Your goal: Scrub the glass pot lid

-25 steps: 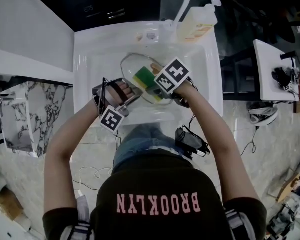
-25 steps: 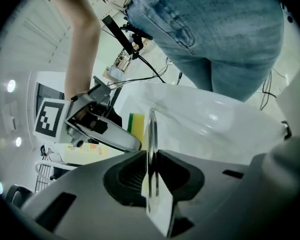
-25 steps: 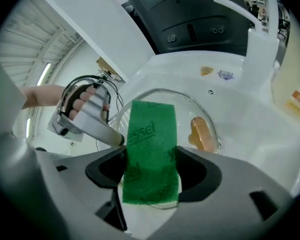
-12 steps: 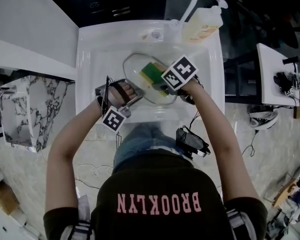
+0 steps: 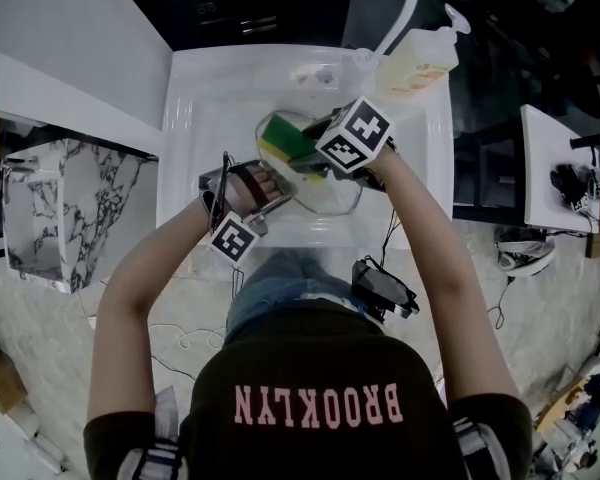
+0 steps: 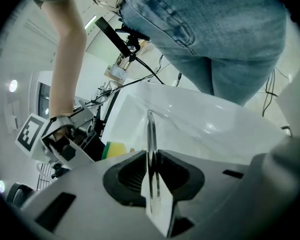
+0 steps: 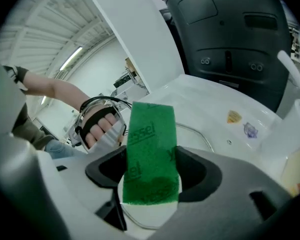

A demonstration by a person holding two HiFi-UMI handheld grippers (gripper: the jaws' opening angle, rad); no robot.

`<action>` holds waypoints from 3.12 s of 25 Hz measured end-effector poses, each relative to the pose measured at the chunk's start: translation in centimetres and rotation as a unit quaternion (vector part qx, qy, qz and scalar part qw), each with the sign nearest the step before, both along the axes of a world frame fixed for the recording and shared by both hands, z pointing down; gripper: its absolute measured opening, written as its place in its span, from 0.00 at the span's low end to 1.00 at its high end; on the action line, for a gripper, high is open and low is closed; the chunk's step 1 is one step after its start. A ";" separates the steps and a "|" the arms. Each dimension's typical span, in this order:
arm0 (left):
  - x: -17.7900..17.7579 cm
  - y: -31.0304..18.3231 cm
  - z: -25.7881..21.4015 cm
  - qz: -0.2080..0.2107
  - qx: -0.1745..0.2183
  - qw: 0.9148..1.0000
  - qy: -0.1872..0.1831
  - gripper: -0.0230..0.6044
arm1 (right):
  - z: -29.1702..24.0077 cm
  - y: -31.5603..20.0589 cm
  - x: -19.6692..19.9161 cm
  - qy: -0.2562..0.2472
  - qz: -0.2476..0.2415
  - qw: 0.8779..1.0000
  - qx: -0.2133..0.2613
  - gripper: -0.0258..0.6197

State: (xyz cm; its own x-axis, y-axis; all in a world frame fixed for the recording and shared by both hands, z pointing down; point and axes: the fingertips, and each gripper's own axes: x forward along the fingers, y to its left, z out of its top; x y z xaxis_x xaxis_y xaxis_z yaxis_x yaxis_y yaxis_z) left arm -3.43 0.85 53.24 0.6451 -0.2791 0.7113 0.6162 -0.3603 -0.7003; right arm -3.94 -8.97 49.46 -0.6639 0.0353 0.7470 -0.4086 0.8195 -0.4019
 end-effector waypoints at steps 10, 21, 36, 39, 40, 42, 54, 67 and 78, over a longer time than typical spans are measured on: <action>0.4 -0.3 -0.7 0.006 0.008 1.000 0.004 0.14 | 3.4 0.8 -2.7 0.055 -0.140 0.988 0.014 0.49; 0.8 -0.5 -0.7 0.027 0.039 0.999 0.007 0.14 | 6.7 -5.2 -2.6 0.074 -0.014 0.995 -0.070 0.49; -0.4 0.0 0.2 0.044 0.045 0.997 0.039 0.13 | 11.2 -9.4 0.8 0.098 0.031 0.991 -0.084 0.49; -0.5 0.0 0.3 0.040 0.036 0.997 0.046 0.13 | 11.5 -9.4 1.5 0.088 0.035 0.992 -0.087 0.49; -0.4 0.0 0.3 0.040 0.034 0.997 0.049 0.13 | 11.5 -9.4 1.5 0.081 0.036 0.992 -0.090 0.49; -0.4 0.1 0.2 0.041 0.032 0.997 0.052 0.12 | 11.5 -9.3 1.6 0.070 0.035 0.993 -0.093 0.49; -1.5 -0.7 0.6 0.035 0.019 0.997 0.070 0.11 | 11.1 -9.4 2.2 0.069 0.040 0.991 -0.111 0.49; 0.9 0.9 -6.4 0.019 -0.102 0.990 0.091 0.11 | 11.4 -6.8 2.0 0.072 -0.129 0.989 -0.004 0.49; -0.3 2.6 -6.4 0.042 -0.113 0.991 0.056 0.11 | 13.2 -3.8 4.6 -0.054 -0.021 0.974 -0.217 0.49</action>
State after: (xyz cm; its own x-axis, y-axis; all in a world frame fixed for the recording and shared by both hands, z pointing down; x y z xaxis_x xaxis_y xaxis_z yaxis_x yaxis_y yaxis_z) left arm -3.71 3.41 46.80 0.7373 -0.0628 0.6727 0.5745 -0.4657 -0.6731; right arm 0.68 -12.77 62.64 -0.7290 0.3615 0.5812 -0.3144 0.5774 -0.7535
